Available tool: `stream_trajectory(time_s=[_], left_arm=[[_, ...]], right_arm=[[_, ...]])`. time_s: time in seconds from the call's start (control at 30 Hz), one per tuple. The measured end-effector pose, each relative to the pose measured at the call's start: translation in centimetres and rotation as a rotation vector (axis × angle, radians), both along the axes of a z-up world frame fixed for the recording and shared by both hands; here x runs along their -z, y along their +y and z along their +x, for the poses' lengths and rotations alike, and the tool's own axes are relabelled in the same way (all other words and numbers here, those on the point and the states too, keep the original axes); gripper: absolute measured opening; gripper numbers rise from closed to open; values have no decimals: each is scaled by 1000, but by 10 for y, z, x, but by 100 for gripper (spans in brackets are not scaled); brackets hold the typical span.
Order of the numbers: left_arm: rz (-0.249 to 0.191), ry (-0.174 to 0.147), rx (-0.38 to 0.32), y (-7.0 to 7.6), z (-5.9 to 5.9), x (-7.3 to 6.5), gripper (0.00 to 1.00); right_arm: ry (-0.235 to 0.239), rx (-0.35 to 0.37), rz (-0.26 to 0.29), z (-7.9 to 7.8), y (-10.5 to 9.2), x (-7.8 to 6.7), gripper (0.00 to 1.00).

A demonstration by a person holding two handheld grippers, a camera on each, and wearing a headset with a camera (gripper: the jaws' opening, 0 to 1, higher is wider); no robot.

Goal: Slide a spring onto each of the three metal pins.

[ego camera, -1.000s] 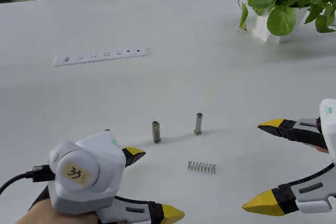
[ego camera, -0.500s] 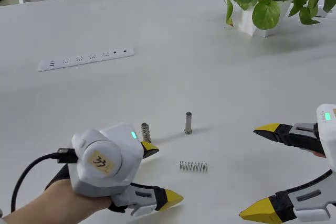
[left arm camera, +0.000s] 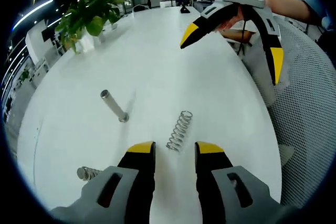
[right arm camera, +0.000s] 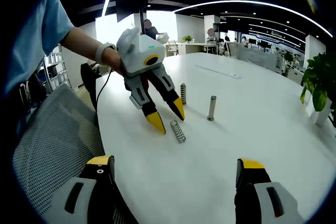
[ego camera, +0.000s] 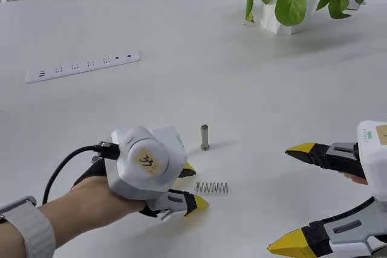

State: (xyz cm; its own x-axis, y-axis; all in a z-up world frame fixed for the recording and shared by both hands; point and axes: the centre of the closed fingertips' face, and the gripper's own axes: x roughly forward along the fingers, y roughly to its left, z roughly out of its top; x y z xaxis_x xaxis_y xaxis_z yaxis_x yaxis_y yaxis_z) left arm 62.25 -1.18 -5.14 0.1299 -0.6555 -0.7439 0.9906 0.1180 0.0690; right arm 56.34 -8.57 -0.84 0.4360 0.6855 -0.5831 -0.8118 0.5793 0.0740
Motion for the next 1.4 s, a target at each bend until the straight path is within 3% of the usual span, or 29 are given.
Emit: stream_trajectory(time_s=[0.13,0.23,0.4,0.57,0.7,0.8,1.0,1.2,1.4], left_arm=[[17,-7,13,-3,5,1,23],[34,6,22,-5,8,1,18],[93,38,75,-8,5,3,15],[146,31,135,-9,0,3,8],[183,45,149,-8,-1,3,9],[237,72,160,-2,-1,4,10],[279,69,193,-3,-2,4,11],[326,97,191,-3,1,5,8],[415,60,196,-3,-1,6,8]], right_arm=[[5,6,5,0,-1,2,95],[6,8,3,1,-2,3,95],[10,10,3,0,-2,4,95],[12,10,1,-2,0,4,95],[14,11,0,-2,0,4,95],[12,8,-8,-3,0,3,94],[10,8,-7,-2,2,2,94],[14,-3,-20,-3,3,5,94],[14,-4,-17,-3,4,4,94]])
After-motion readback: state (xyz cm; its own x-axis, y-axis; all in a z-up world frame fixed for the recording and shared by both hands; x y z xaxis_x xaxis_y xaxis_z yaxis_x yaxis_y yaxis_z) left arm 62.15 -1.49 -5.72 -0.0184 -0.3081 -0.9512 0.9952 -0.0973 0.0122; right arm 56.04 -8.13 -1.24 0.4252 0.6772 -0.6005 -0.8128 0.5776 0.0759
